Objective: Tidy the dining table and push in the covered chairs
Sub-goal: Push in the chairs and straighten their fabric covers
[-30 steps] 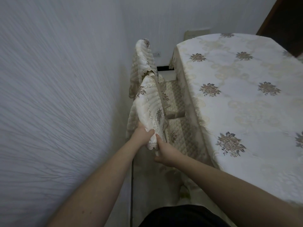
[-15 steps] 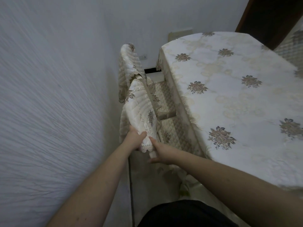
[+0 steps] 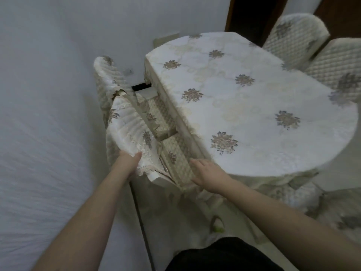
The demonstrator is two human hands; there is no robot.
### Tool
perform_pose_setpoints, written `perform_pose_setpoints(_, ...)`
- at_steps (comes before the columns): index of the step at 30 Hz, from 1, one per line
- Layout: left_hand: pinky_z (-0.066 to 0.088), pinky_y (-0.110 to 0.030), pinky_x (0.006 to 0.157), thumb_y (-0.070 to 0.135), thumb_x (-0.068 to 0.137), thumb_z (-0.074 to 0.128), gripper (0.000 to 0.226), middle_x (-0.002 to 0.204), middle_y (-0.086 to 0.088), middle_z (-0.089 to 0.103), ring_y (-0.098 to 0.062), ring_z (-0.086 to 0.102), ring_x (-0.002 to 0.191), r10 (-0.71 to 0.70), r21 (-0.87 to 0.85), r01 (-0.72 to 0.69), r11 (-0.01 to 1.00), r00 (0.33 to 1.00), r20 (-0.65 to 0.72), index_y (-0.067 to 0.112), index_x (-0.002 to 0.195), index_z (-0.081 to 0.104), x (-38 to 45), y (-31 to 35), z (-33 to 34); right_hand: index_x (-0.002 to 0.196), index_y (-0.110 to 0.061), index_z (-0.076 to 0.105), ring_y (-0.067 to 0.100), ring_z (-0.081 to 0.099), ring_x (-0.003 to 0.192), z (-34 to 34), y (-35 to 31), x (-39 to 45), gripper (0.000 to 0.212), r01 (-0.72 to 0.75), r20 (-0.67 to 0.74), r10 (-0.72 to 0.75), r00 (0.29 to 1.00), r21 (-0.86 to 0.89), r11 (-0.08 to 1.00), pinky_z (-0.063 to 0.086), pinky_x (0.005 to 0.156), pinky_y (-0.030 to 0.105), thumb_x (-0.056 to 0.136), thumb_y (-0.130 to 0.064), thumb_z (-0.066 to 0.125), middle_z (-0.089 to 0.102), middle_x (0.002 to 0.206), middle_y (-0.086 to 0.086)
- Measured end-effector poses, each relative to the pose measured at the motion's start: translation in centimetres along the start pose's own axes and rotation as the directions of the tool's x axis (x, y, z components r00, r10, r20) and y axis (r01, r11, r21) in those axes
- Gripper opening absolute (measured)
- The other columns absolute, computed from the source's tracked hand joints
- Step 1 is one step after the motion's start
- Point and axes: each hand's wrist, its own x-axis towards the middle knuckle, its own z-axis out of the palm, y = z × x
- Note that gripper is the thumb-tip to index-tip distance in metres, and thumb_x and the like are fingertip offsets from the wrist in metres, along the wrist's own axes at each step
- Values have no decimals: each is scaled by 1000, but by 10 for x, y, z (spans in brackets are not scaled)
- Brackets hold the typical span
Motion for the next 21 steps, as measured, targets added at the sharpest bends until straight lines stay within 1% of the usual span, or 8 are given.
perform_pose_setpoints(1, 51, -38, 81, 63, 93, 36, 76, 112, -15, 61, -32, 62, 93, 3, 114, -2, 993, 1000, -6, 1, 138, 40, -5, 3, -1, 149, -22, 19, 25, 32, 136, -2, 9, -9, 72, -17, -21, 17, 1000, -9, 1000, 30, 110, 39, 91, -50, 49, 33, 151, 4)
perform_pose_setpoints(3, 43, -40, 96, 61, 96, 24, 71, 126, -13, 58, -31, 55, 113, 24, 366, -14, 930, 999, -21, 7, 131, 53, -18, 9, 0, 149, -21, 18, 25, 30, 138, -7, 26, -27, 72, -62, -51, 61, 997, -19, 998, 28, 111, 39, 91, -49, 50, 32, 151, 5)
perform_pose_setpoints(6, 40, -38, 93, 53, 99, 23, 58, 135, -9, 53, -28, 50, 122, 109, 606, -61, 793, 993, -42, 14, 127, 58, -47, 22, 12, 150, -21, 18, 24, 24, 141, -10, 53, -54, 71, -132, -106, 131, 986, -5, 991, 24, 113, 38, 92, -49, 48, 29, 154, 5)
perform_pose_setpoints(9, 42, -37, 89, 50, 98, 30, 52, 126, -8, 59, -28, 55, 114, 178, 624, -106, 774, 982, -55, 15, 120, 61, -78, 43, 33, 151, -22, 16, 23, 20, 143, -13, 82, -84, 71, -213, -141, 212, 967, 6, 977, 19, 113, 36, 93, -46, 48, 25, 155, 4)
perform_pose_setpoints(12, 40, -39, 94, 49, 98, 32, 48, 126, -10, 60, -29, 55, 115, 340, 617, -259, 743, 940, -15, 15, 120, 58, -114, 74, 67, 151, -22, 12, 22, 17, 144, -19, 114, -118, 72, -280, -160, 281, 946, 25, 960, 16, 115, 36, 94, -45, 47, 21, 157, 4)
perform_pose_setpoints(16, 46, -37, 80, 48, 96, 34, 40, 109, -9, 65, -28, 62, 99, 652, 588, -563, 581, 754, 78, 17, 115, 52, -175, 132, 130, 152, -23, 11, 22, 15, 145, -28, 160, -178, 69, -344, -227, 352, 908, 72, 936, 13, 115, 35, 95, -46, 43, 20, 157, 3)
perform_pose_setpoints(19, 49, -38, 79, 46, 96, 36, 47, 123, -5, 60, -27, 59, 106, 792, 508, -739, 442, 587, 166, 24, 137, 40, -232, 180, 189, 151, -24, 11, 20, 15, 144, -39, 199, -233, 67, -394, -257, 412, 874, 121, 911, 16, 114, 37, 96, -48, 41, 20, 157, 1)
perform_pose_setpoints(21, 48, -39, 83, 43, 96, 38, 49, 128, -3, 57, -26, 57, 110, 847, 464, -808, 363, 494, 197, 24, 141, 37, -271, 206, 226, 150, -24, 14, 21, 18, 143, -47, 228, -272, 65, -426, -293, 444, 846, 127, 896, 19, 115, 38, 96, -48, 40, 23, 156, 1)
